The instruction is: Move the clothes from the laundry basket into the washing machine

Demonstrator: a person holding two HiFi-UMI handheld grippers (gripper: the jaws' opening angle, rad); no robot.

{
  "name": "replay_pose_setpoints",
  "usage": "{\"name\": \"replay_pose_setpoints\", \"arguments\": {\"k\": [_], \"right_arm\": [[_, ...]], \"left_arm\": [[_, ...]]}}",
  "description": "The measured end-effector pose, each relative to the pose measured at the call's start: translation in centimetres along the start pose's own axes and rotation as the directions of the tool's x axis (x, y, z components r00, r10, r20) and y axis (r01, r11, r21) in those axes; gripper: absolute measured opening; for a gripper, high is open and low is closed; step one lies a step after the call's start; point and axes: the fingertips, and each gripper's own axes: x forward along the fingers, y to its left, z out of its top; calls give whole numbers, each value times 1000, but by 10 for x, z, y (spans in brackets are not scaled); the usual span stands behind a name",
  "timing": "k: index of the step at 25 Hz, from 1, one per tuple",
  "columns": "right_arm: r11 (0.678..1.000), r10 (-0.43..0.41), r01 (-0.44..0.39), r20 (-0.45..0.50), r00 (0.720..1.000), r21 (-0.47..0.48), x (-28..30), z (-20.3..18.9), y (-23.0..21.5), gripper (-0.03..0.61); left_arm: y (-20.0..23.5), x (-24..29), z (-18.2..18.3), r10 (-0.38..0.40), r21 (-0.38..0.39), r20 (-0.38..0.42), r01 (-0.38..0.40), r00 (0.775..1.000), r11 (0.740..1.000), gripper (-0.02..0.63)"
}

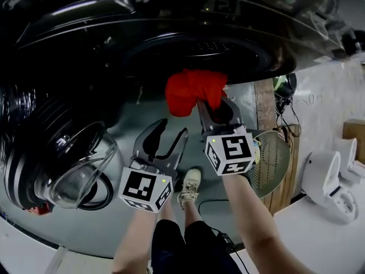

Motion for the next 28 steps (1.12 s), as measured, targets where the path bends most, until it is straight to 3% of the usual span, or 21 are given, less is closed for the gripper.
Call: {"name": "replay_pose_setpoints", "arguments": {"k": [2,10,14,15,17,19,22,25,28], "right_arm": [[1000,-10,10,12,1000,-21,23,8,-2,126],[995,8,-1,65,998,-100,101,65,-15,127],[996,51,-53,-29,998,-78,142,51,-13,138],[996,69,-73,-74,995,-57,151,40,-13,164],[995,103,-103,-146,984,7,161,17,-13,327],[992,120,-113,-167,979,51,160,4,-15,425],[995,93,-87,-125,988,50,135,7,-26,488],[995,15,-11,-47,999,95,93,12,-50,503],[984,-52,69,-103,993,166,54,-30,-67,508]], "left_arm": [[9,3,-8,7,-21,2,-6,1000,1000,192],[25,10,-9,16,-34,8,-16,1000,999,193],[35,9,-17,32,-43,-14,-33,999,999,192],[37,10,-19,35,-45,-20,-36,999,998,192],[40,13,-24,39,-53,-32,-40,999,998,193],[41,15,-27,37,-54,-45,-39,998,998,193],[37,18,-30,29,-43,-64,-32,998,999,193],[36,20,-32,32,-40,-69,-35,997,999,193],[36,21,-40,43,-54,-81,-48,996,997,193]]}}
